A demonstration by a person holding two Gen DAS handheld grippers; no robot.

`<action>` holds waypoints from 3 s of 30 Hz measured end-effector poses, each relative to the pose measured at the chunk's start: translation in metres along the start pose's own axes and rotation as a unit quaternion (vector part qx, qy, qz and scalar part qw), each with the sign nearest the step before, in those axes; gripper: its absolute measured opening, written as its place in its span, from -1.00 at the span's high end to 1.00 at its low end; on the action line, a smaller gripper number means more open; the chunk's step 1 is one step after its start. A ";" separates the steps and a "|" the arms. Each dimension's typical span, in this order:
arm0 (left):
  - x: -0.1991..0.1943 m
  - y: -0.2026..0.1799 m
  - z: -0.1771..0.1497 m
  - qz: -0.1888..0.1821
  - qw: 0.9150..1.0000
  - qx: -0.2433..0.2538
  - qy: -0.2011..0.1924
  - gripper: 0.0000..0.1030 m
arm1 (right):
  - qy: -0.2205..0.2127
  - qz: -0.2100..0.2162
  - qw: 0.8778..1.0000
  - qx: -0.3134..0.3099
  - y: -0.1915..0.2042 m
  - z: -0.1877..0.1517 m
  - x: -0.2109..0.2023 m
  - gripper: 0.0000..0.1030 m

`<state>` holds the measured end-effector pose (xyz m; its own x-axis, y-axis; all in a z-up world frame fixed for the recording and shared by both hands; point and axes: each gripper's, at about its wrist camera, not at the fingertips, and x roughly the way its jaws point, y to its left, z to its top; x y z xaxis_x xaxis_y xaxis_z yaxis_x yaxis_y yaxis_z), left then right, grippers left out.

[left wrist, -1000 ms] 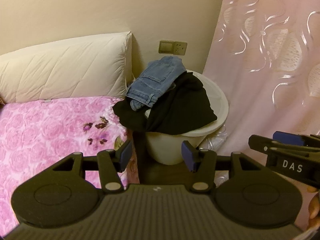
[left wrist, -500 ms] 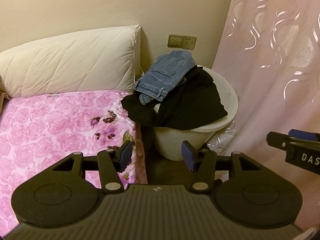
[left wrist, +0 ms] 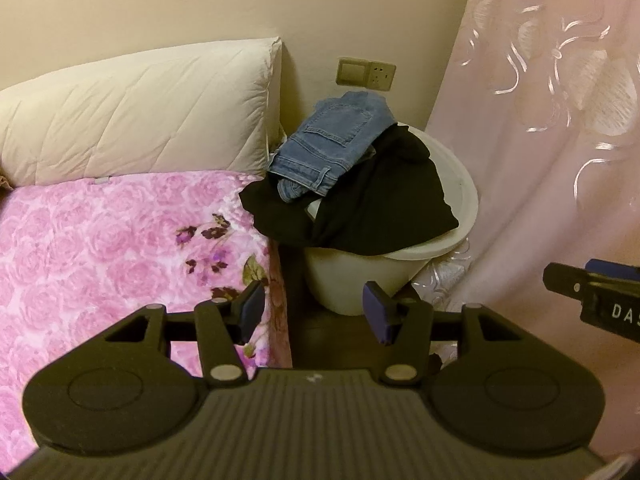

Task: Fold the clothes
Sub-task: 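Move both grippers toward the blue jeans on the white basket, then grasp the blue jeans on the basket with both grippers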

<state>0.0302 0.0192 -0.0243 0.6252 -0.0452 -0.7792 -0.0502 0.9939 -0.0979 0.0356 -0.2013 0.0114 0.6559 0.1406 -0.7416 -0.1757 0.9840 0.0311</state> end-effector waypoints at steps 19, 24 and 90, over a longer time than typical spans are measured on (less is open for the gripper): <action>0.007 0.023 0.004 -0.005 1.000 -0.020 0.005 0.05 | 0.009 -0.003 1.000 -0.014 0.004 0.011 0.015 -0.10; 0.009 0.031 0.005 -0.014 0.999 -0.034 -0.001 0.16 | 0.013 -0.004 1.000 -0.009 0.001 0.015 0.021 -0.10; 0.453 0.112 0.099 -0.136 0.823 -0.550 0.039 0.40 | 0.126 0.287 0.889 0.334 -0.116 0.213 0.473 0.88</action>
<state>0.3849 0.1197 -0.3267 0.6807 -0.2994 -0.6686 -0.6179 0.2555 -0.7436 0.5233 -0.2255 -0.2001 0.3995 0.6948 -0.5980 0.1014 0.6148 0.7821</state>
